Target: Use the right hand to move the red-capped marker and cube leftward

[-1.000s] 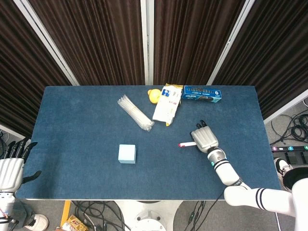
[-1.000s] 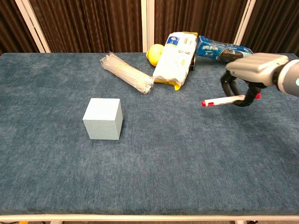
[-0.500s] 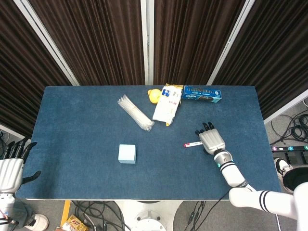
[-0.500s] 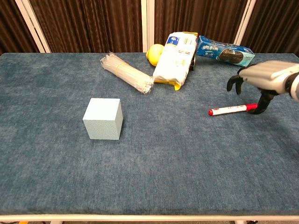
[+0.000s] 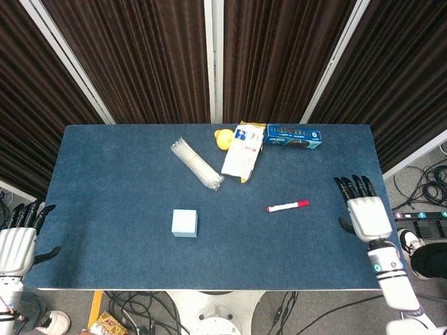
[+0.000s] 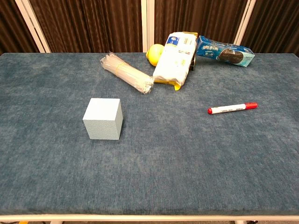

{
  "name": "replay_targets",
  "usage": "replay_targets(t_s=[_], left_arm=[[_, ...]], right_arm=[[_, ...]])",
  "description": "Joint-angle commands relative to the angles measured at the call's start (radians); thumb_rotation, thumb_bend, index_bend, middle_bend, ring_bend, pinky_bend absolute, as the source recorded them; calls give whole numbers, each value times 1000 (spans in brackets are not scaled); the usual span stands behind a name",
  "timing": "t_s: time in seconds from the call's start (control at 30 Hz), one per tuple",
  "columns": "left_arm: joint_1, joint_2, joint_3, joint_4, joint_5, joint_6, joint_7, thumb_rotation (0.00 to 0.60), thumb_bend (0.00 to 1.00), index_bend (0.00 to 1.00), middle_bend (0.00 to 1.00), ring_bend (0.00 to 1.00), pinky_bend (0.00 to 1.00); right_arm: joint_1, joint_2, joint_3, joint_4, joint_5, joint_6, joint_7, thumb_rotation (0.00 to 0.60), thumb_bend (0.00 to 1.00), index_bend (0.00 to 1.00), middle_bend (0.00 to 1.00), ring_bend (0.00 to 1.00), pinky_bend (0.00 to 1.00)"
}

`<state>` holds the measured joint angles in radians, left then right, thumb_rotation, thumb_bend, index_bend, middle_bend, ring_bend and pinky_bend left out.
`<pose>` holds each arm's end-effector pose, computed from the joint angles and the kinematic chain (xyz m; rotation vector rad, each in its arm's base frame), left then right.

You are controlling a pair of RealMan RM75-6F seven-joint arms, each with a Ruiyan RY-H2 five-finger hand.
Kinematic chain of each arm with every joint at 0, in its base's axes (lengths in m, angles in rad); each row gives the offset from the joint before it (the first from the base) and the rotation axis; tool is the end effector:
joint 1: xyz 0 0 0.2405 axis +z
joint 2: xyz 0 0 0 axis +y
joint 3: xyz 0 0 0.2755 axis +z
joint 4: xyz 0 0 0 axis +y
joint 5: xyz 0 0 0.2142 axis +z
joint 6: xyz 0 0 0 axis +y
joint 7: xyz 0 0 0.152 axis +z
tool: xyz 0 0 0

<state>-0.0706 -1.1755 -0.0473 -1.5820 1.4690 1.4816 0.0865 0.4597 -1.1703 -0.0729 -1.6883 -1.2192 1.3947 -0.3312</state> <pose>-0.3388 0.1856 0.1480 -1.3738 -0.8862 -0.8312 -0.2811 -0.2756 0.1222 1.5851 -0.7693 0.7312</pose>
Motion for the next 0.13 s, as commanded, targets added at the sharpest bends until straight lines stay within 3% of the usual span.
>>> replay_targets(t_s=[0.03, 0.13], left_arm=[[0, -1, 1, 3, -1, 0, -3, 600, 50, 219, 155, 123, 97], [-1, -4, 1, 8, -1, 0, -4, 600, 51, 219, 155, 123, 97]], right_arm=[[-134, 49, -58, -20, -109, 142, 84, 600, 176, 5, 62, 0, 0], [-199, 55, -73, -11, -157, 204, 130, 600, 176, 5, 62, 0, 0]])
